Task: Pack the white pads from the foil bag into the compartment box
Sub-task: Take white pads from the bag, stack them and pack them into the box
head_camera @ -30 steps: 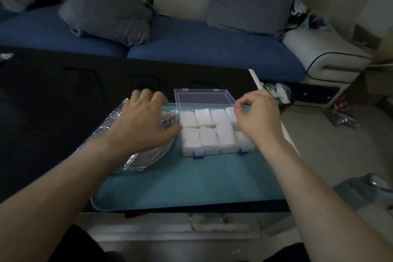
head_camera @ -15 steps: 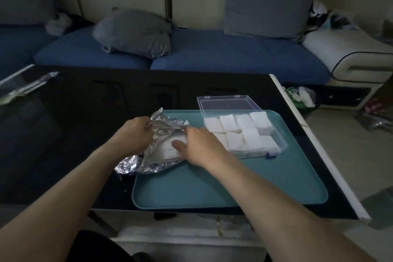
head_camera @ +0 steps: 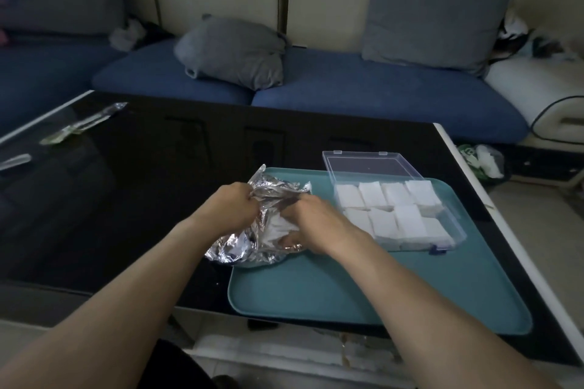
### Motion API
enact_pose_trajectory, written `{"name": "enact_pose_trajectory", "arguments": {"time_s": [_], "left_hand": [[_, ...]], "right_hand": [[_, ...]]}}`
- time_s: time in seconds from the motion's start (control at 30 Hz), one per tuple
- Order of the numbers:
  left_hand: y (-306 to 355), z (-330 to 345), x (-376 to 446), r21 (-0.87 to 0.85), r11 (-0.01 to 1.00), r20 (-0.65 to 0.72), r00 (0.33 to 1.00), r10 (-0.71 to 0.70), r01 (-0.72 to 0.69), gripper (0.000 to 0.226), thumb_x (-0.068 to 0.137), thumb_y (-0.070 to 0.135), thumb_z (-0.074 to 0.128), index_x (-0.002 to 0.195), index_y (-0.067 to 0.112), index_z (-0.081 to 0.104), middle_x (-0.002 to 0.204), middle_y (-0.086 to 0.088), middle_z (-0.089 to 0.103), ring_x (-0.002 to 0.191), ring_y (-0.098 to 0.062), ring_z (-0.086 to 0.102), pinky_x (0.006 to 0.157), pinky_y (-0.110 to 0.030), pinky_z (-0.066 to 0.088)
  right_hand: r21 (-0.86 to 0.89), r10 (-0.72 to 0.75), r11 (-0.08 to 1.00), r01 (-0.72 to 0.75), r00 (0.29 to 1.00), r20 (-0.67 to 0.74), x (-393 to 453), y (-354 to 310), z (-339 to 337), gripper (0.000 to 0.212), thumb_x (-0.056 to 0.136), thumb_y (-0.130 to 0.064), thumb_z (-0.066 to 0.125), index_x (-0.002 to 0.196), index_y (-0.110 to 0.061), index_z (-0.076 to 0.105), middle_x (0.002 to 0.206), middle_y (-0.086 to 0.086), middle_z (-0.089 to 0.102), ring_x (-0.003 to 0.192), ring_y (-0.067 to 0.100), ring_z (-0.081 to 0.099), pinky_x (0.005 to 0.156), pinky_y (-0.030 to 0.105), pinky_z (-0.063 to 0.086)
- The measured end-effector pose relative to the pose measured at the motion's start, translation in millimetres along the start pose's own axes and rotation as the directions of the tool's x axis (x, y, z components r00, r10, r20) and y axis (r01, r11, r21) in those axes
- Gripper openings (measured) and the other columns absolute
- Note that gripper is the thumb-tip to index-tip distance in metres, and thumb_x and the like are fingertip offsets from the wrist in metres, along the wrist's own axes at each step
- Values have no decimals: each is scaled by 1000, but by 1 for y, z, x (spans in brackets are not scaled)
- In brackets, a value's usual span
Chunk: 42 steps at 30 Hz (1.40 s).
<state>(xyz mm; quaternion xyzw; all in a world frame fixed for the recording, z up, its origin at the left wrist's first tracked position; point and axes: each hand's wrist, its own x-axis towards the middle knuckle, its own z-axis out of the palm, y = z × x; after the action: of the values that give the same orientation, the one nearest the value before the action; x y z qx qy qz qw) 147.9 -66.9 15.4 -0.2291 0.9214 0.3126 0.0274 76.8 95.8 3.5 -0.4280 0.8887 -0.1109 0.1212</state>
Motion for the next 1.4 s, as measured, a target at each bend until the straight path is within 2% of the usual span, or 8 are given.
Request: {"name": "enact_pose_trajectory", "arguments": {"time_s": [0.17,0.47,0.63,0.77,0.93,1.1,1.27,1.4], "left_hand": [[7,2,2,17,999,-10,999,-50,51,13,92,16,48,92,10,60,89,-6,65,78,-22,65,64,-33,52],[27,3,-5,114,993,-83,996,35,-25,10,87,11,46,90,9,55,96,-8,58,93,-29,57,87,-49,52],[37,9,-10,159,981,-112,985,129,-111,23,90,9,45,109,9,57,103,-6,50,101,-29,53,91,-48,51],[38,10,-13,187,976,-145,980,139,-110,15,88,7,45,100,12,53,104,-8,52,100,-31,52,91,-49,49],[41,9,-18,119,985,-126,982,138,-123,16,88,31,56,80,21,46,92,-3,52,99,-31,52,81,-41,46],[55,10,-38,-59,969,-34,971,237,-239,99,60,70,58,144,23,40,142,-1,42,139,-21,26,114,-40,30],[86,16,-55,-444,816,-352,910,220,-369,77,70,63,63,136,24,52,127,12,54,122,-5,48,102,-26,40],[106,27,-54,-929,367,67,961,267,-37,63,81,51,69,122,4,63,113,-7,70,102,-18,66,92,-31,51]], "right_hand": [[110,-1,994,6,999,-42,-7,17,-5,32,87,-27,75,61,-18,57,61,-4,54,62,19,54,56,33,35],[177,-18,983,46,988,-155,-21,33,-12,12,87,-25,75,91,-14,78,81,2,72,74,18,63,71,38,53],[376,60,926,27,974,-220,-28,40,-14,16,92,-26,70,81,-15,73,80,4,70,74,15,61,71,35,49],[568,209,823,-11,936,-284,-35,42,-16,21,91,-21,70,71,-25,70,64,-9,65,60,1,51,60,26,43],[842,473,537,-58,847,-243,-43,44,-23,20,87,-7,67,72,6,63,63,7,61,58,15,62,56,34,60],[967,568,253,5,808,-153,-59,47,-43,11,90,-5,67,84,4,72,79,14,70,71,20,68,67,36,62],[994,497,-15,112,863,-90,-77,42,-61,13,93,-6,62,91,-5,75,81,10,71,74,19,68,69,36,58],[970,398,-205,128,917,-37,-82,31,-60,21,92,-7,59,104,1,73,97,15,72,86,25,68,70,34,60]]}}
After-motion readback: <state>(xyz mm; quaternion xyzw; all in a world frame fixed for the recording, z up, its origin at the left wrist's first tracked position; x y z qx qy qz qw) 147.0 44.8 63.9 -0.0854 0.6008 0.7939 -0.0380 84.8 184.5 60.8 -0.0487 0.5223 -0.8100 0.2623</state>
